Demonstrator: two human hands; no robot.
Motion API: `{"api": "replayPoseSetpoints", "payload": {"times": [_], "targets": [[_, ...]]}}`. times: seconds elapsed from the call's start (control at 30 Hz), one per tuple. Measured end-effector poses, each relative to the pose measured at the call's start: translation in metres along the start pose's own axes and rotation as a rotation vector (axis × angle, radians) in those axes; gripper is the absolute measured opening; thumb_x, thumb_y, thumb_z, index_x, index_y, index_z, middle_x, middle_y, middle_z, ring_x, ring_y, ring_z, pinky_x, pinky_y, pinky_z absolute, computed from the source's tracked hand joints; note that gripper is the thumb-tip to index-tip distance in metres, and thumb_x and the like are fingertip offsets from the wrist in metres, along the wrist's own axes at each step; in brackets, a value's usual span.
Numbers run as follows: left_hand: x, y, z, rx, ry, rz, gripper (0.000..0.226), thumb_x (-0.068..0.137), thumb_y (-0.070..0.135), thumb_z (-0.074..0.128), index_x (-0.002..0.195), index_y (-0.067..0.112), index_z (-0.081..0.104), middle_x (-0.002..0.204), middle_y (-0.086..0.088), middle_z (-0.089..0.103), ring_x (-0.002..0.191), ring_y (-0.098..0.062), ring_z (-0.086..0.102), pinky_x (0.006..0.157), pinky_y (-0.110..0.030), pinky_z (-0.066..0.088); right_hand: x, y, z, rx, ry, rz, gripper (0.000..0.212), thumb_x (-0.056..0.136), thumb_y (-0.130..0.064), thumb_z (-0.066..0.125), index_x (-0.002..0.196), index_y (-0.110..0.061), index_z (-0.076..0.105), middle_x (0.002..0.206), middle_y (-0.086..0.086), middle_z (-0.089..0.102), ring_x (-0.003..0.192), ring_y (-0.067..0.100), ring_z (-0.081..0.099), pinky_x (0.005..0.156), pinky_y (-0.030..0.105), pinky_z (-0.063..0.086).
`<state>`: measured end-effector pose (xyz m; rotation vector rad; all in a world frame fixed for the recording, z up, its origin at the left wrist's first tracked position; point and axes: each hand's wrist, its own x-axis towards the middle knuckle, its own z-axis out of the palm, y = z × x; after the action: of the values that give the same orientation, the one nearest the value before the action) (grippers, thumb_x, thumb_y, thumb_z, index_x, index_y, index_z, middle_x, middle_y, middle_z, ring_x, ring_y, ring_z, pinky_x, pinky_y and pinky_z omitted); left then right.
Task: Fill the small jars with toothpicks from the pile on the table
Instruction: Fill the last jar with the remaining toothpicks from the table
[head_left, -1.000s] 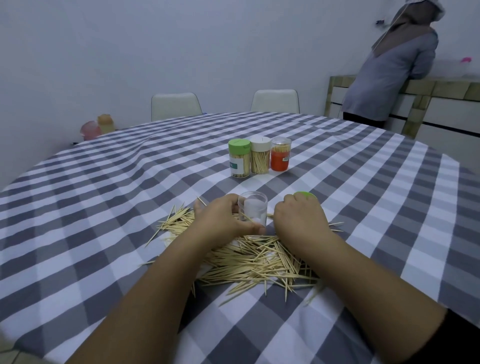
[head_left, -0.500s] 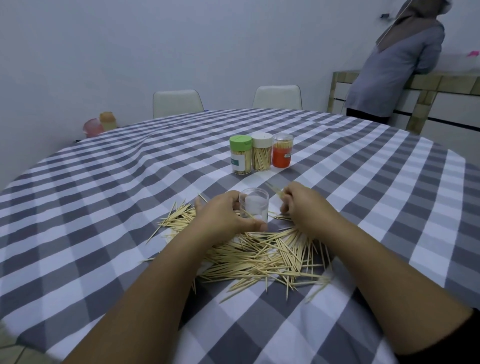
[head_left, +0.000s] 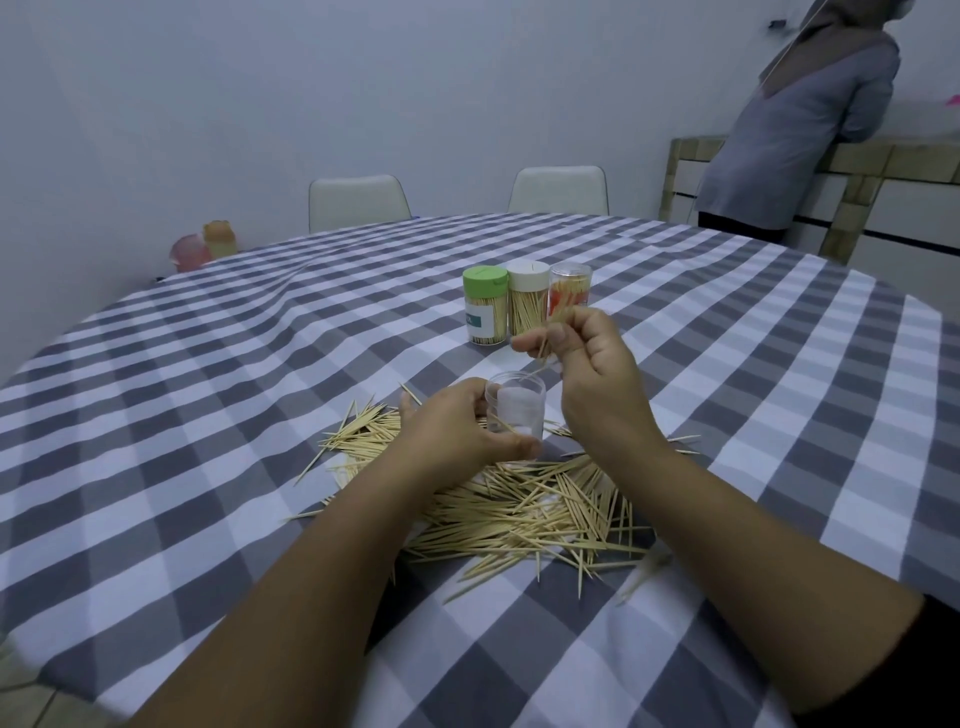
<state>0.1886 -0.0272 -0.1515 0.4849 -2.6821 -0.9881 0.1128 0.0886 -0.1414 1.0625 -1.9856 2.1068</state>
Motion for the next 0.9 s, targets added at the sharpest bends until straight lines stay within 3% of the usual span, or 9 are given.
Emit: {"api": "replayPoseSetpoints", "payload": {"times": [0.07, 0.17, 0.23, 0.33, 0.4, 0.47, 0.6, 0.73, 0.9], "targets": [[0.001, 0.000, 0.000, -0.011, -0.005, 0.004, 0.049, 0.069, 0.051, 0.076, 0.109, 0.032, 0.055, 0.099, 0.016, 0.063, 0.101, -0.007, 0.048, 0.113, -0.054, 0.013, -0.001, 0.005, 0.003, -0.052, -0.074, 0.064, 0.015, 0.101, -0.018, 0.041, 0.096, -0.023, 0.054, 0.098, -0.007, 0.068, 0.094, 0.000, 0.060, 0.081, 0.014, 0.044], [0.002, -0.002, 0.001, -0.022, -0.005, 0.009, 0.048, 0.067, 0.053, 0.077, 0.105, 0.033, 0.054, 0.094, 0.019, 0.063, 0.102, -0.007, 0.054, 0.113, -0.054, 0.014, 0.000, 0.010, 0.004, -0.113, -0.139, 0.148, 0.013, 0.099, -0.022, 0.045, 0.097, -0.021, 0.057, 0.108, 0.003, 0.066, 0.102, 0.017, 0.059, 0.088, 0.031, 0.047], [0.004, -0.003, 0.001, -0.015, 0.005, 0.011, 0.048, 0.067, 0.052, 0.078, 0.105, 0.032, 0.057, 0.088, 0.022, 0.062, 0.097, -0.006, 0.053, 0.113, -0.053, 0.014, -0.001, 0.007, 0.001, -0.138, -0.149, 0.180, 0.015, 0.098, -0.024, 0.046, 0.102, -0.019, 0.060, 0.108, 0.005, 0.064, 0.100, 0.016, 0.059, 0.086, 0.024, 0.046], [0.004, -0.004, 0.000, -0.026, 0.012, 0.008, 0.048, 0.067, 0.050, 0.079, 0.106, 0.032, 0.058, 0.085, 0.024, 0.060, 0.094, -0.004, 0.049, 0.113, -0.053, 0.015, -0.001, -0.003, -0.009, -0.188, -0.181, 0.178, 0.027, 0.100, -0.027, 0.043, 0.114, -0.016, 0.063, 0.103, -0.009, 0.060, 0.089, -0.007, 0.052, 0.070, 0.005, 0.040], [0.003, -0.003, 0.000, -0.017, 0.007, 0.000, 0.051, 0.067, 0.051, 0.078, 0.110, 0.030, 0.059, 0.085, 0.024, 0.057, 0.092, -0.003, 0.044, 0.114, -0.052, 0.013, 0.002, -0.009, -0.021, -0.252, -0.190, 0.196, 0.030, 0.100, -0.029, 0.041, 0.118, -0.018, 0.063, 0.101, -0.015, 0.057, 0.089, -0.010, 0.049, 0.067, 0.008, 0.035], [0.003, -0.002, -0.001, -0.008, 0.006, -0.007, 0.055, 0.068, 0.052, 0.077, 0.114, 0.029, 0.058, 0.084, 0.025, 0.054, 0.090, -0.002, 0.039, 0.114, -0.052, 0.013, 0.005, -0.015, -0.035, -0.336, -0.237, 0.219, 0.028, 0.100, -0.024, 0.043, 0.118, -0.018, 0.063, 0.100, -0.013, 0.060, 0.096, 0.000, 0.054, 0.069, 0.009, 0.035], [0.003, -0.001, -0.001, -0.006, -0.010, -0.011, 0.059, 0.065, 0.054, 0.077, 0.115, 0.028, 0.058, 0.084, 0.024, 0.055, 0.096, -0.007, 0.045, 0.114, -0.052, 0.015, 0.005, -0.026, -0.062, -0.681, -0.569, 0.260, 0.028, 0.096, -0.012, 0.050, 0.120, -0.021, 0.062, 0.120, -0.005, 0.063, 0.103, 0.005, 0.056, 0.081, 0.012, 0.041], [0.005, -0.004, -0.001, -0.064, -0.017, -0.009, 0.057, 0.060, 0.053, 0.081, 0.108, 0.029, 0.060, 0.086, 0.023, 0.060, 0.103, -0.012, 0.057, 0.113, -0.053, 0.022, -0.008, -0.037, -0.081, -0.996, -0.917, 0.295, 0.050, 0.093, -0.014, 0.056, 0.131, -0.044, 0.047, 0.142, -0.014, 0.044, 0.118, 0.006, 0.048, 0.097, 0.027, 0.044], [0.007, -0.005, 0.000, -0.039, -0.020, -0.021, 0.063, 0.060, 0.057, 0.080, 0.112, 0.029, 0.058, 0.107, 0.010, 0.065, 0.111, -0.016, 0.056, 0.111, -0.052, 0.026, -0.030, -0.051, -0.091, -1.263, -1.063, 0.191, 0.085, 0.088, -0.001, 0.054, 0.145, -0.048, 0.014, 0.155, -0.021, 0.013, 0.137, 0.011, 0.029, 0.107, 0.029, 0.036]]}}
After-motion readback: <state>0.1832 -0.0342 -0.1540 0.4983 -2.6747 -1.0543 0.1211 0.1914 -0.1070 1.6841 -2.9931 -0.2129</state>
